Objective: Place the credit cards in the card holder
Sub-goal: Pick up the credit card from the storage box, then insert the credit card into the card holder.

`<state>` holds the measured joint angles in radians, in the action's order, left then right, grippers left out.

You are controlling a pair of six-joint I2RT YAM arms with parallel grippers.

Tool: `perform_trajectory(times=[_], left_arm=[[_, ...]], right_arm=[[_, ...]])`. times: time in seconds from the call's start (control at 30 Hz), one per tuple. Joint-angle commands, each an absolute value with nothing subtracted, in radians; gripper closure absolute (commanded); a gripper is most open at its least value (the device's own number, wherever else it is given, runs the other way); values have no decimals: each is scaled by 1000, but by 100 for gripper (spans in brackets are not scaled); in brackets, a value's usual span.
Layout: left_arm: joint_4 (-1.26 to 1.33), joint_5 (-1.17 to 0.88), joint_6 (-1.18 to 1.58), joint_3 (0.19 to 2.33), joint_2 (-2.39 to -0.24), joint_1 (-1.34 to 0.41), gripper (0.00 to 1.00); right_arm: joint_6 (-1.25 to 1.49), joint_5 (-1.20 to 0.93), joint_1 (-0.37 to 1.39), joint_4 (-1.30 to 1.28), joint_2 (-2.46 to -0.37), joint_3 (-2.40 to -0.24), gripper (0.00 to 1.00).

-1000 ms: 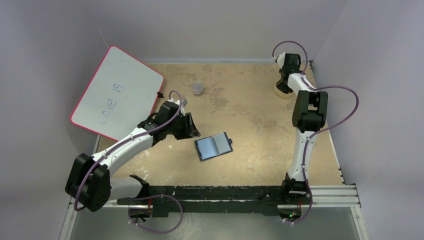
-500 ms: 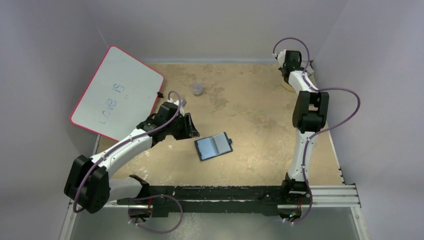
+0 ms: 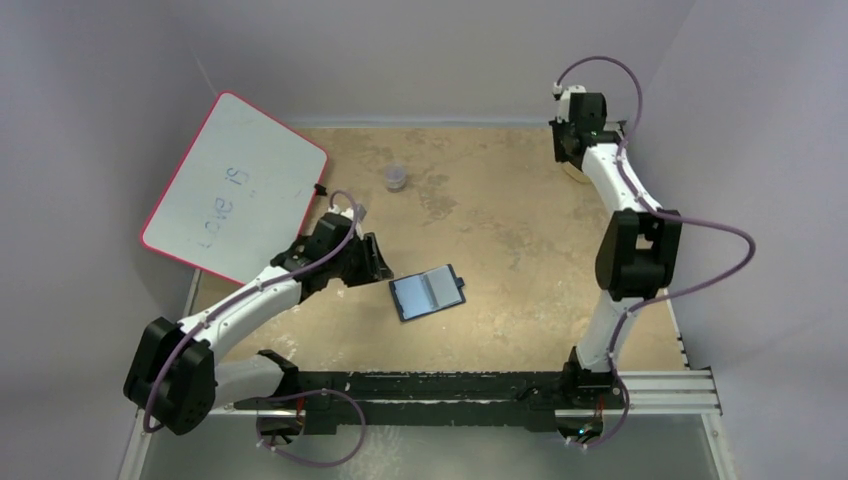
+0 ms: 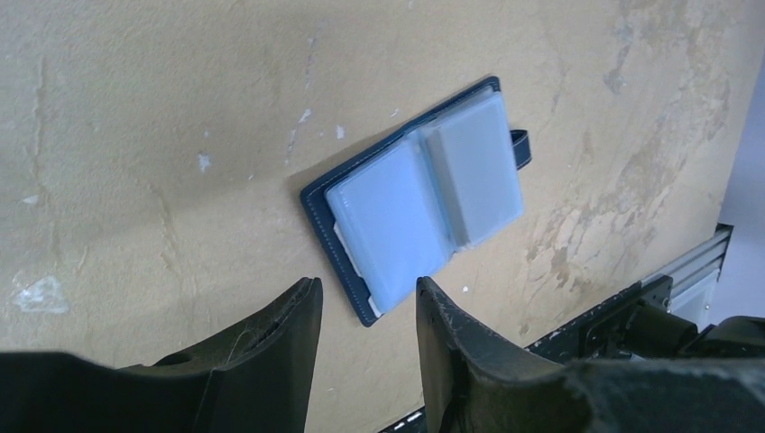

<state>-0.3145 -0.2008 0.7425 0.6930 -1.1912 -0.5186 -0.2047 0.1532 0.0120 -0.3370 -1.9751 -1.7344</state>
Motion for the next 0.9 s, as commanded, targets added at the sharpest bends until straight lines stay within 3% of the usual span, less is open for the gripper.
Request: perform_trajectory(times=[0.0,0.37,0.63,0.87], left_arm=[[-282,-143,777,653,-1158,-508,58],[-178,-164,851,561,-1150,-503,57],[-23,-224,917,483,-1219,-504,58],[150,-271,980,414,-1278,-504,57]], right_arm=[[48,47,50,-259,-1767,-1529,100],[340,-321,211,-6,-1435,-1061,100],[494,-486,394,117,-1399,-867,100],[562,-579,437,225,-1405,-742,100]])
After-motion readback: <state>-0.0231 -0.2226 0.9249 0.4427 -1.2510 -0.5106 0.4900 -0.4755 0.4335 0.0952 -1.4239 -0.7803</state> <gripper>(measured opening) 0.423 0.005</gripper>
